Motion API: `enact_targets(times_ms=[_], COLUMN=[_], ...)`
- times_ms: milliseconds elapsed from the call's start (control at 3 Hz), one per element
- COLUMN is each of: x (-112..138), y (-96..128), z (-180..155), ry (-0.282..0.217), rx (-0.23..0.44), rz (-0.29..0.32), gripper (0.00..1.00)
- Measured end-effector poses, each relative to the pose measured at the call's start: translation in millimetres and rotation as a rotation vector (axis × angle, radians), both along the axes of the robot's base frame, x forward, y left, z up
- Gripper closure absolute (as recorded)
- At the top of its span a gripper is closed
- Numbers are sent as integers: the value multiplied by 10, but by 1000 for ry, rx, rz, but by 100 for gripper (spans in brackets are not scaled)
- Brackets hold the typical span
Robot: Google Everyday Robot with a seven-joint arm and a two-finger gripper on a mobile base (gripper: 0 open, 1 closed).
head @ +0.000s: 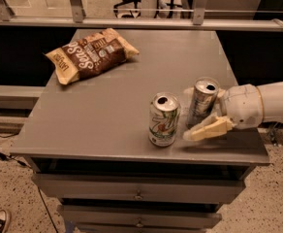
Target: Move redbull can near 7up can
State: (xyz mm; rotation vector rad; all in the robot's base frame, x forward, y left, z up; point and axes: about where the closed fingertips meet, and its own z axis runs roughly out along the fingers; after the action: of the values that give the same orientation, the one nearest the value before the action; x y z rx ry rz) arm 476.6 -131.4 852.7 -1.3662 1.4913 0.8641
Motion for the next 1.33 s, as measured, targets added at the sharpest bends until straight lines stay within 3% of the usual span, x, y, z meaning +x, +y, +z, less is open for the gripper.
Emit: enact_targets(times_ms=[667, 1000, 1333], x=[-95, -134, -113], y=[367, 459, 404], z=[-85, -87, -46], ry=[-12, -12, -20], rx=[40, 47, 46], rz=[27, 40, 29], gripper=[0, 0, 0])
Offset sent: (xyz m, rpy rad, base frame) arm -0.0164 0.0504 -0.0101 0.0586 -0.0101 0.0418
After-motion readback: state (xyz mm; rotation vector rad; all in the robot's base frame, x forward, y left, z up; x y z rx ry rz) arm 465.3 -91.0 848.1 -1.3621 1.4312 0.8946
